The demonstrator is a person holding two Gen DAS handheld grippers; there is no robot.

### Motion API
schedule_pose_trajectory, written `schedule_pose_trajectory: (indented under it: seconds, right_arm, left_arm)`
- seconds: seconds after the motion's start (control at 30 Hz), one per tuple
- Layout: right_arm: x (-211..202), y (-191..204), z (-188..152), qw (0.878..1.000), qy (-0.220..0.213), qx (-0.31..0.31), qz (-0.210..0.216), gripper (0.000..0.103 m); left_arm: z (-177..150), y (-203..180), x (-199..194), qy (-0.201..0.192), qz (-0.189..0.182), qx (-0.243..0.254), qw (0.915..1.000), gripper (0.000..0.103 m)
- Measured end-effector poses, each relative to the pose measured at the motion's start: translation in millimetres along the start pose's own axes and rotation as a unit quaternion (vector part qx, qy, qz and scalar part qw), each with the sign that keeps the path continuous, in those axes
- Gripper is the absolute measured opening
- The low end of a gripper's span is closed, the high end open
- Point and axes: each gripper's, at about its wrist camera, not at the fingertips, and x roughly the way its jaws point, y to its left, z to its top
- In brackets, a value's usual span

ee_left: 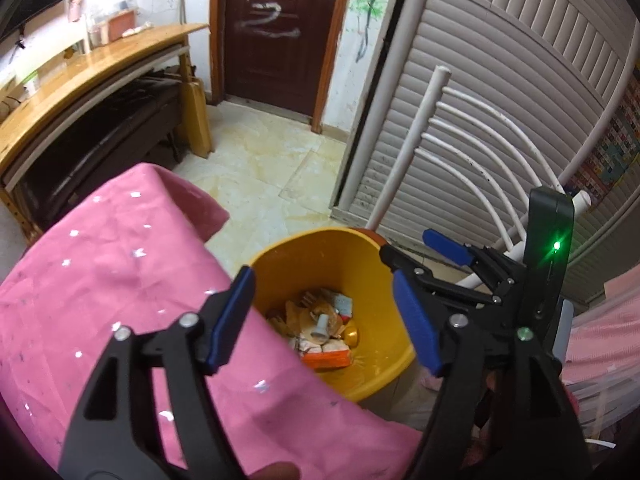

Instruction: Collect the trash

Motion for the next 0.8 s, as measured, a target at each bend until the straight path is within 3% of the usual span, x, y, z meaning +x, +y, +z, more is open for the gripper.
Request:
schedule_pose_trajectory:
  seconds: [0.2,0.4,0.6,0.8]
  right_arm:
    - [-11.4,20.1,2.4,1.0,-0.025,-0.018,0.008,0.059]
    - [-25.4,53.5,-0.3,0.998,-0.051,-0.037,0.023,0.069]
    - [-43.8,106.7,0.8,0.992,-0.072,-0.083,0.058,0.081]
    - [-56.3,160.7,3.3,0.985,-0.086,-0.118,0.093,0.085]
  left_arm:
    - [-15.0,23.5,-38.4,-0.04,0.008,-0.01,0.9991,0.075]
    - [-37.8,55.4,-83.6,-0.093,0.041,-0.032,0.9943,0.087]
    - [-67.5,92.7,-126.5,-0.141,0.09,-0.067,0.9836,0.095]
    - [-96.0,134.5,-163.9,-0.17,0.139,-0.111,0.9692,0.097]
